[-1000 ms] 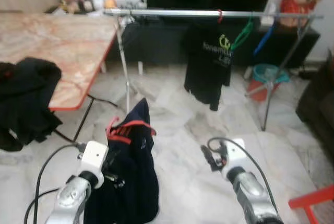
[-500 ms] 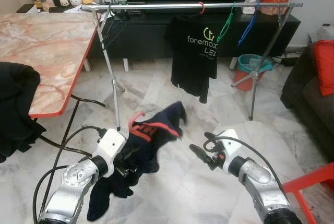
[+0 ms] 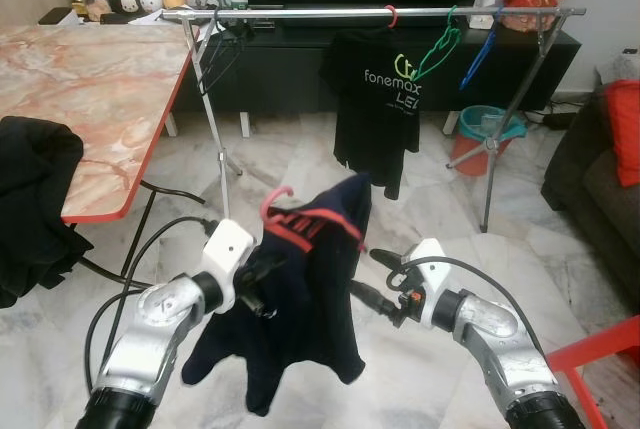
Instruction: Hang hanger
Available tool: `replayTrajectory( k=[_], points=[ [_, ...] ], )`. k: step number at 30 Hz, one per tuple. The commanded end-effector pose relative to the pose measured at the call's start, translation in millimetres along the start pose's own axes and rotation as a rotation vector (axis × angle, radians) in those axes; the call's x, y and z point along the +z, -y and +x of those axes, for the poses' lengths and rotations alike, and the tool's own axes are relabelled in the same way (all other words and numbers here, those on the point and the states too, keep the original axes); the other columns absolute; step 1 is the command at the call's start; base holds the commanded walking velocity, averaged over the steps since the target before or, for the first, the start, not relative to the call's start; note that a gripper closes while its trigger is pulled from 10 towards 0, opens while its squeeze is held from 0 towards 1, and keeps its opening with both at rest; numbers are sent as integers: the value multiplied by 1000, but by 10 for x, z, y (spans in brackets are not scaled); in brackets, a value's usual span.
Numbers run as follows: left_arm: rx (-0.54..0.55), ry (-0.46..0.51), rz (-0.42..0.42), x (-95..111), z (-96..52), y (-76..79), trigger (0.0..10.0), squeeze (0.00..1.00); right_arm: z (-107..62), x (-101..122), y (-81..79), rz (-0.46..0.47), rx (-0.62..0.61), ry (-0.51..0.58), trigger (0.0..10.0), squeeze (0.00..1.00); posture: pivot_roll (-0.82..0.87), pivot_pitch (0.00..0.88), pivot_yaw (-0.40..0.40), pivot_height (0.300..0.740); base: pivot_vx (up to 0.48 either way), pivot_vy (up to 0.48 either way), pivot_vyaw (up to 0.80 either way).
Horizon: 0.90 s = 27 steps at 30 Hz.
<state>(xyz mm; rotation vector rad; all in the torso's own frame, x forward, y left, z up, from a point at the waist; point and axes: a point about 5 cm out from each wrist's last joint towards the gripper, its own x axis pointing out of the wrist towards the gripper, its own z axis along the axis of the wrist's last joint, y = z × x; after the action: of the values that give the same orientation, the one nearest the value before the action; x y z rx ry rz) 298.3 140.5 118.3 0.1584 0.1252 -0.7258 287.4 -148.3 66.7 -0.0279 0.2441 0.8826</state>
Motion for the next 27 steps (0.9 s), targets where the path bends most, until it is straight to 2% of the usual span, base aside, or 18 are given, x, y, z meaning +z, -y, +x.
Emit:
replayTrajectory(
  k=[1, 4, 9, 14, 15, 22, 27],
  points=[
    [-31, 62, 5, 181, 37, 15, 10000, 0, -8, 32, 18, -39, -21, 2, 10000, 1000, 144, 0, -25, 736, 0, 0, 0],
    [-81, 58, 12, 214, 45, 48, 10000, 0, 15, 115, 111, -51, -108, 53, 10000, 1000, 147, 0, -25, 736, 0, 0, 0],
    [-92, 38, 14, 183, 22, 47, 10000, 0, 26, 183, 191, -77, -202, 74, 10000, 1000, 148, 0, -26, 736, 0, 0, 0],
    [-110, 37, 5, 200, 6, 69, 10000, 0, 35, 169, 194, -79, -218, 75, 10000, 1000, 154, 0, -30, 736, 0, 0, 0],
    [-113, 37, 5, 210, 4, 68, 10000, 0, 46, 143, 167, -82, -196, 63, 10000, 0, 154, 0, -31, 736, 0, 0, 0],
    [-125, 42, 9, 243, 5, 72, 10000, 0, 65, 55, 104, -37, -146, 56, 10000, 0, 161, 0, -33, 736, 0, 0, 0],
    [-139, 39, 5, 243, -2, 96, 10000, 0, 58, 70, 181, -60, -225, 63, 10000, 0, 162, 0, -33, 736, 0, 0, 0]
  ],
)
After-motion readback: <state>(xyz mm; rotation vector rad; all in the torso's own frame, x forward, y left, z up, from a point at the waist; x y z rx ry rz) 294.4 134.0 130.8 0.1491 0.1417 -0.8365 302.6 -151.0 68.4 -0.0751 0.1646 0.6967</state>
